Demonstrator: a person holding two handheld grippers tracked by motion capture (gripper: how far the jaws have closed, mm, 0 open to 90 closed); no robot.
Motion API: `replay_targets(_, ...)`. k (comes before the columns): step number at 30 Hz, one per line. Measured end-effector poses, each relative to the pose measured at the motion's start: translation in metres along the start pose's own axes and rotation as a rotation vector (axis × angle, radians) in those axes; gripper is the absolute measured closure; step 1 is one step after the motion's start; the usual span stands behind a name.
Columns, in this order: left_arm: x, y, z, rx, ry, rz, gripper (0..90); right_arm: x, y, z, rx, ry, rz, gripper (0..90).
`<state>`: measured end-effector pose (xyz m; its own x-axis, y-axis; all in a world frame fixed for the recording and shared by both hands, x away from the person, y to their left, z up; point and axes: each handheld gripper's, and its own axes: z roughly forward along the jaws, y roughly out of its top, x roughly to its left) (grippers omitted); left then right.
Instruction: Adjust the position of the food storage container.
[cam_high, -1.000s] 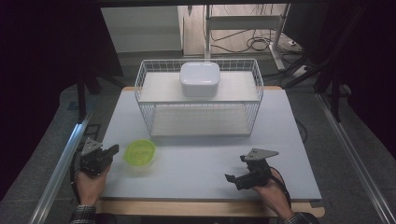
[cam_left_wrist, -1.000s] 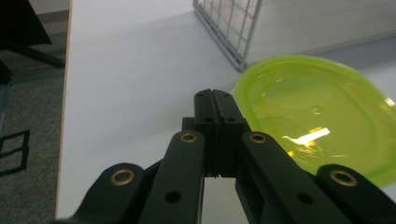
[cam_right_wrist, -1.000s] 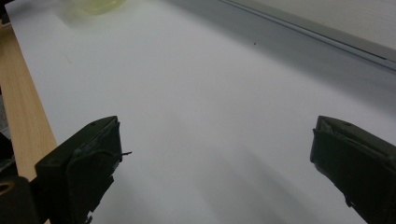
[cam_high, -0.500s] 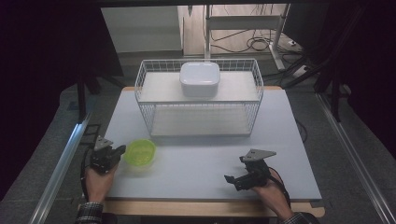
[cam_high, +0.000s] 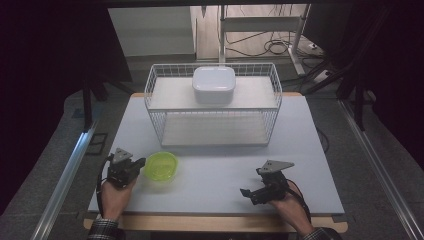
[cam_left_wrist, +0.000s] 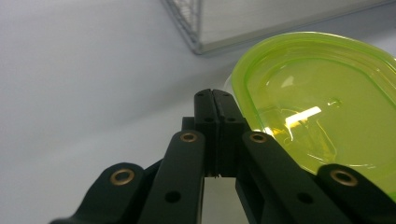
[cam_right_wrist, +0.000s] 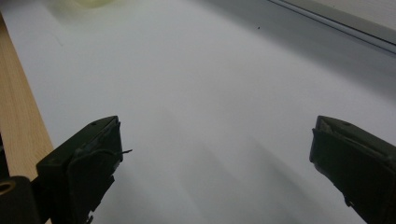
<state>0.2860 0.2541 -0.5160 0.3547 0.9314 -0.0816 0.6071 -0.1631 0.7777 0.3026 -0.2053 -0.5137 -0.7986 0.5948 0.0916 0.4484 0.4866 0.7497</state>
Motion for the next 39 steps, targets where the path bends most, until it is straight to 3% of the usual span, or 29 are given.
replay_targets(5,-0.01,0.002,0.001,0.005,-0.025,0.037,89.7,0.0,0.0,0.0,0.005,0.002,0.004,2.9)
replay_targets(9,-0.005,0.001,-0.002,-0.008,-0.031,0.006,89.1,0.0,0.0,0.0,0.006,0.002,0.002,2.9)
replay_targets(11,0.0,-0.001,-0.002,0.002,-0.036,-0.012,89.2,0.0,0.0,0.0,0.004,0.001,0.001,2.9)
replay_targets(14,0.003,-0.004,0.002,0.037,-0.06,-0.002,89.4,0.0,0.0,0.0,0.007,0.002,0.0,2.9)
replay_targets(19,-0.004,-0.007,0.011,0.103,-0.114,0.046,89.5,0.0,0.0,0.001,0.01,0.001,-0.003,2.9)
replay_targets(22,-0.007,-0.009,0.015,0.126,-0.138,0.052,89.6,0.0,0.0,0.001,0.01,0.002,-0.005,2.9)
replay_targets(28,-0.011,-0.01,0.018,0.131,-0.189,0.028,89.6,0.001,-0.001,0.002,0.014,0.001,-0.006,2.9)
replay_targets(32,-0.018,-0.009,0.022,0.15,-0.196,0.061,89.7,0.001,-0.001,0.003,0.02,0.005,-0.005,3.2)
replay_targets(39,-0.03,-0.006,0.028,0.148,-0.227,0.082,89.7,0.002,-0.001,0.005,0.029,0.008,-0.012,3.4)
